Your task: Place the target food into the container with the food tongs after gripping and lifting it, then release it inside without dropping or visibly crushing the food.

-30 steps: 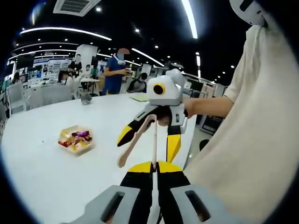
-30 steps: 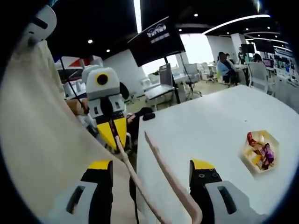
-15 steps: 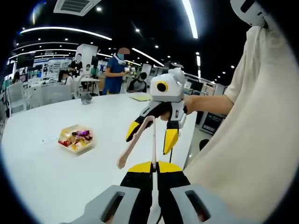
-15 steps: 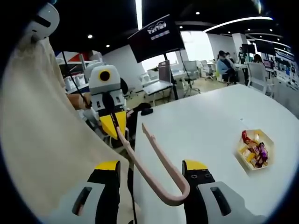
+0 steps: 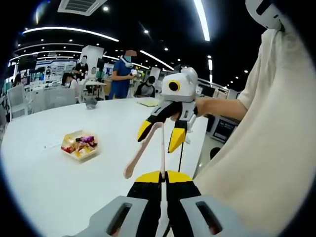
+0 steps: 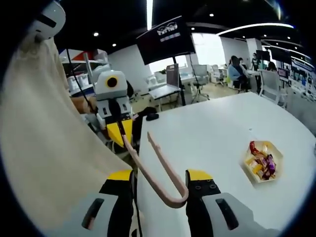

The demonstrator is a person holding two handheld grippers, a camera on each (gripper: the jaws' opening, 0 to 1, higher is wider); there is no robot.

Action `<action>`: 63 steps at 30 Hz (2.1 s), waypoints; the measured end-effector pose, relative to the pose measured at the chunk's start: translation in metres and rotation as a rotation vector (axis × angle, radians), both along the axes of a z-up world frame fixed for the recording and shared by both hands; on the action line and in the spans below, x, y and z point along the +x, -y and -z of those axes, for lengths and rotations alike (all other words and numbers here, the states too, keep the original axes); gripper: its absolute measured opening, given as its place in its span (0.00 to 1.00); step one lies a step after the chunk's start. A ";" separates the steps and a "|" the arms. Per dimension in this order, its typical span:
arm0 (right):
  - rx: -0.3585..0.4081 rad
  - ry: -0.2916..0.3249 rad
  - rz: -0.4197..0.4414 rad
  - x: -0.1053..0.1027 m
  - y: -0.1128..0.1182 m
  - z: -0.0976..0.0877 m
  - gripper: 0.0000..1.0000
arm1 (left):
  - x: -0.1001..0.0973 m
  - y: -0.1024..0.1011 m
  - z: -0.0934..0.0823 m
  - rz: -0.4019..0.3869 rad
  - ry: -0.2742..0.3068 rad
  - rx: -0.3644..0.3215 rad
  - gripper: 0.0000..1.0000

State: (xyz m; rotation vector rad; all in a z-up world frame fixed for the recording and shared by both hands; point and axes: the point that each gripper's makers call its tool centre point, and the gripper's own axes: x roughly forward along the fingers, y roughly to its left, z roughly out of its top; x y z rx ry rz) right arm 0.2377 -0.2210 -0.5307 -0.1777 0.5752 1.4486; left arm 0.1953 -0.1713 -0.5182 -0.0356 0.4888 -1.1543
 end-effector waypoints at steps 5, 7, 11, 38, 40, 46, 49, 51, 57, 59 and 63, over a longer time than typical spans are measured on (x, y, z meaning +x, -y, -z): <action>-0.014 -0.005 -0.005 -0.003 0.006 0.001 0.34 | -0.002 -0.001 0.002 0.007 -0.005 0.000 0.00; -0.026 0.001 -0.008 -0.004 0.007 0.003 0.34 | -0.003 0.000 0.002 0.010 -0.007 0.000 0.00; -0.045 0.004 -0.016 -0.006 0.011 0.003 0.33 | -0.004 -0.001 0.003 0.011 -0.012 0.001 0.00; -0.162 0.034 -0.075 -0.018 0.028 0.012 0.19 | -0.011 -0.004 0.017 0.068 -0.019 0.068 0.00; -0.167 0.033 -0.078 -0.018 0.029 0.012 0.17 | -0.011 -0.004 0.018 0.073 -0.020 0.073 0.00; -0.240 0.050 -0.099 -0.019 0.030 0.025 0.16 | -0.010 -0.003 0.027 0.107 -0.006 0.124 0.00; -0.267 0.055 -0.103 -0.019 0.030 0.030 0.16 | -0.009 -0.002 0.031 0.126 0.008 0.161 0.00; -0.274 0.057 -0.088 -0.015 0.031 0.034 0.16 | -0.007 -0.002 0.034 0.130 0.014 0.175 0.00; -0.290 0.059 -0.018 -0.008 0.032 0.046 0.15 | 0.002 -0.003 0.046 0.136 0.023 0.208 0.00; -0.290 0.061 -0.004 -0.006 0.033 0.049 0.15 | 0.006 -0.004 0.050 0.134 0.024 0.211 0.00; -0.307 0.042 0.045 -0.005 0.036 0.060 0.15 | 0.012 -0.003 0.058 0.155 0.028 0.239 0.00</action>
